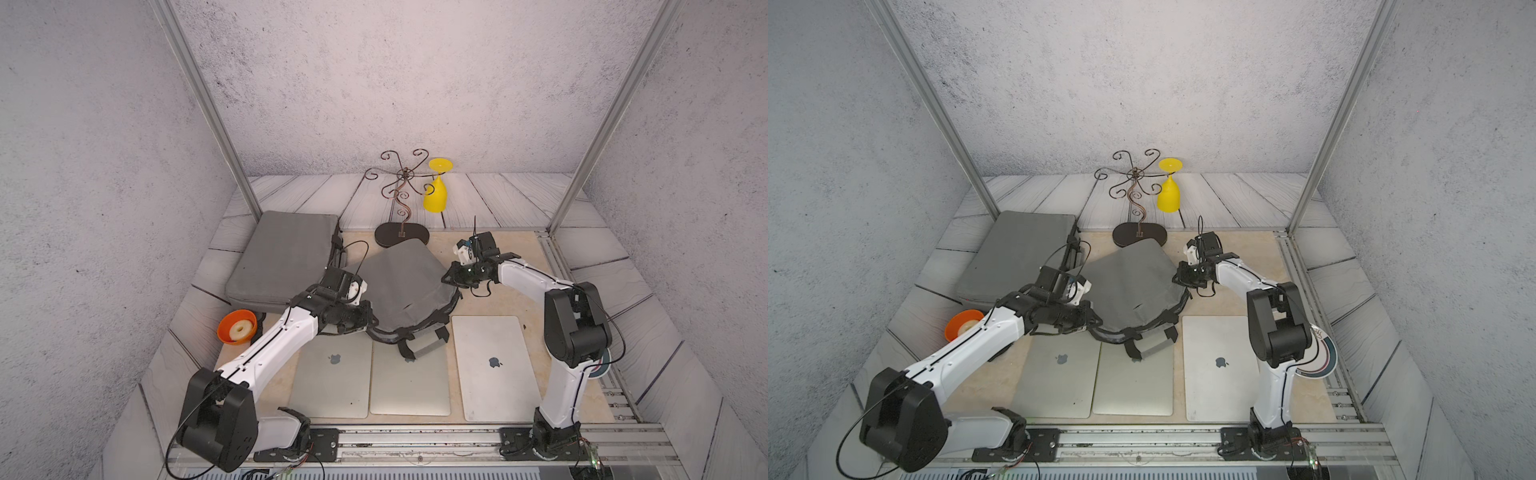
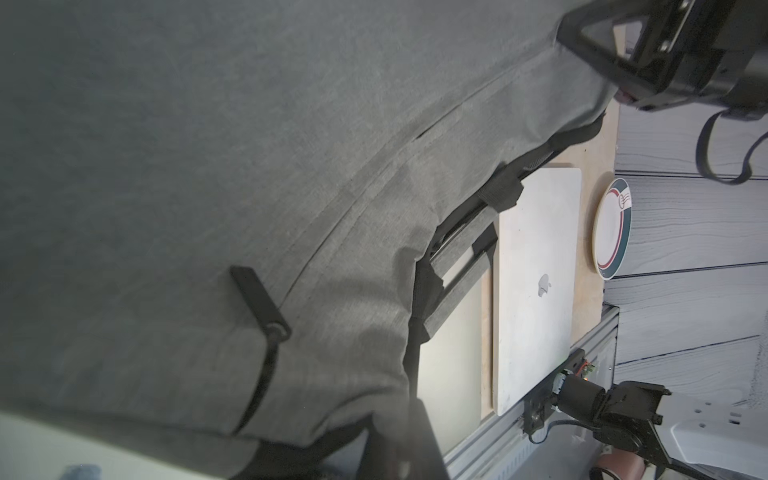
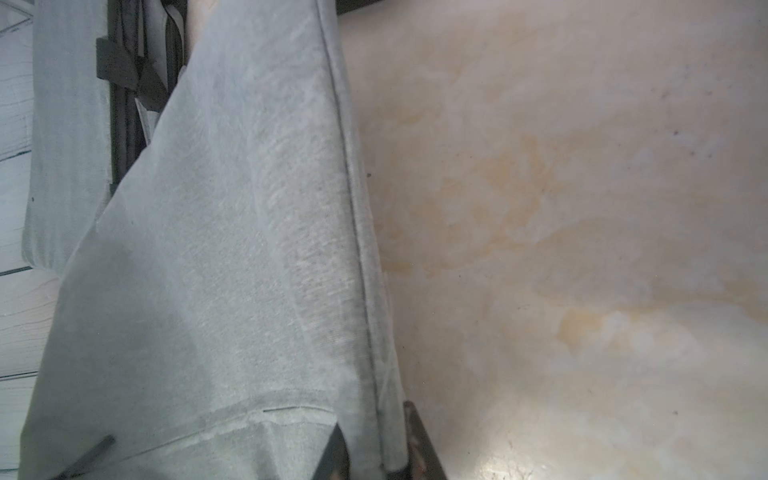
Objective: Open the zippered laptop bag and take out the laptop
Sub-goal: Adjust the zippered laptop bag at the center of the board.
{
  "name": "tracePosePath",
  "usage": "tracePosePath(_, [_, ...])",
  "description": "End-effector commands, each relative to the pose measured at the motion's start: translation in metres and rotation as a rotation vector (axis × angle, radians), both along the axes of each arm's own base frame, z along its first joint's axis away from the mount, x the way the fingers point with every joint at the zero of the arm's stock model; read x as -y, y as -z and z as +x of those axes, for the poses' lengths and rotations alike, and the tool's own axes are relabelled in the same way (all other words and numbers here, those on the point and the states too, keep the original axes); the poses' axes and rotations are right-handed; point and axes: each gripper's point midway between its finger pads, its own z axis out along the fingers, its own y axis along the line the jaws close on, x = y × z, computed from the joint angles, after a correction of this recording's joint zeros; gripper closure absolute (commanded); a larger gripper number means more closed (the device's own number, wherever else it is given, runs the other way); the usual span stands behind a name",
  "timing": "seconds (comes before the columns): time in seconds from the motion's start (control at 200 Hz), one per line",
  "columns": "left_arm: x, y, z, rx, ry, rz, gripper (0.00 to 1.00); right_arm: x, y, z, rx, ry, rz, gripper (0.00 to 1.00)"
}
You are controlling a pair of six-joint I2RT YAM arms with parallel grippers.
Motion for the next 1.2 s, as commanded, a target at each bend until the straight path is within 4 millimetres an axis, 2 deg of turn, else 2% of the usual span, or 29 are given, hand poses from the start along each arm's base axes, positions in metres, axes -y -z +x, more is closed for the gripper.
tracePosePath(0.0, [0.022,0.000,-0.025,-0.089,0.010,-0.087,0.96,-0.013,0.012,0.007,-0.007,-0.051,0.015,0.81])
tracePosePath(0.1, [0.034,0.002,-0.035,-0.110,0.034,-0.108,0.95,-0.015,0.017,0.015,-0.002,-0.058,0.006,0.79])
tracePosePath(0.225, [0.045,0.004,-0.038,-0.115,0.070,-0.121,0.89,-0.013,0.028,0.022,-0.004,-0.065,-0.032,0.76])
tracePosePath(0.445, [0.070,0.004,-0.045,-0.143,0.154,-0.167,0.71,-0.006,0.041,0.031,0.003,-0.079,-0.103,0.68])
tracePosePath(0.505, [0.070,0.004,-0.047,-0.145,0.163,-0.166,0.64,-0.005,0.045,0.033,0.003,-0.083,-0.114,0.66])
tracePosePath(0.605, [0.065,0.002,-0.054,-0.143,0.202,-0.131,0.50,-0.002,0.047,0.037,0.007,-0.088,-0.142,0.56])
tracePosePath(0.791, [0.040,-0.013,-0.060,-0.100,0.317,-0.019,0.41,0.013,0.029,0.050,0.060,-0.060,-0.188,0.34])
tracePosePath(0.906, [0.018,-0.023,-0.051,-0.071,0.362,0.066,0.40,0.023,0.015,0.055,0.087,-0.044,-0.202,0.28])
tracePosePath(1.031, [0.003,-0.031,-0.038,-0.070,0.406,0.116,0.39,0.029,0.001,0.060,0.123,-0.044,-0.217,0.24])
tracePosePath(1.111, [-0.009,-0.034,-0.015,-0.007,0.402,0.183,0.39,0.033,-0.005,0.061,0.138,-0.037,-0.232,0.21])
tracePosePath(1.196, [-0.021,-0.037,0.024,0.105,0.375,0.266,0.39,0.038,-0.015,0.062,0.159,-0.029,-0.239,0.19])
